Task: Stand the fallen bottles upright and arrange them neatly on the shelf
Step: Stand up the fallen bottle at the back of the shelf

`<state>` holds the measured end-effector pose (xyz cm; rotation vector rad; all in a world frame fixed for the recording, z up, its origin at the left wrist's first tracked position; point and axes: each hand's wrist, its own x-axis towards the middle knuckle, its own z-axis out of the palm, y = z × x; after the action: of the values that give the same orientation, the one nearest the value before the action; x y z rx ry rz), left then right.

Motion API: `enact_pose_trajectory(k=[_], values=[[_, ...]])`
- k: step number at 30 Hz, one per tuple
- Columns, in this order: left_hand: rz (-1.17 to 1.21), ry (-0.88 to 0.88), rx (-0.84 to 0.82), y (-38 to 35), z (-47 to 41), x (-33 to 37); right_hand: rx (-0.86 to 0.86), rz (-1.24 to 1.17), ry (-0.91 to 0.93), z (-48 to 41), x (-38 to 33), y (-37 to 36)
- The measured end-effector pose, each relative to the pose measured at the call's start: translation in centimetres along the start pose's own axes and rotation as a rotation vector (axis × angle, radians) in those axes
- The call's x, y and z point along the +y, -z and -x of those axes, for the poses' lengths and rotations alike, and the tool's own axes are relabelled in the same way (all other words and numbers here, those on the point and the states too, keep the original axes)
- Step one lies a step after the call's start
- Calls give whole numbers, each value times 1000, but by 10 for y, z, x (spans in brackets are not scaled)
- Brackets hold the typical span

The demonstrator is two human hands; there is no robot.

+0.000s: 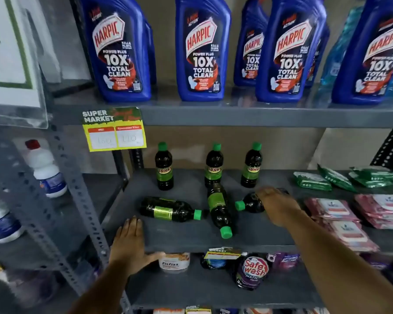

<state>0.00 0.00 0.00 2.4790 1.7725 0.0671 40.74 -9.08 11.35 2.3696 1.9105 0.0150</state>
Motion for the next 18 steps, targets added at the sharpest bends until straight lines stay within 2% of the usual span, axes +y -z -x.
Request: enact_pose_trajectory(k=[4,7,11,18], values=[[13,7,71,-4,-2,-2,-15,46,23,-17,8,-3],[-9,22,21,-4,-4,1,-37,99,77,-29,15,-20],[-23,62,-33,0,-5,3,27,169,109,-31,17,-26],[-9,79,-50,3,-2,7,34,13,149,-33,30,-26]])
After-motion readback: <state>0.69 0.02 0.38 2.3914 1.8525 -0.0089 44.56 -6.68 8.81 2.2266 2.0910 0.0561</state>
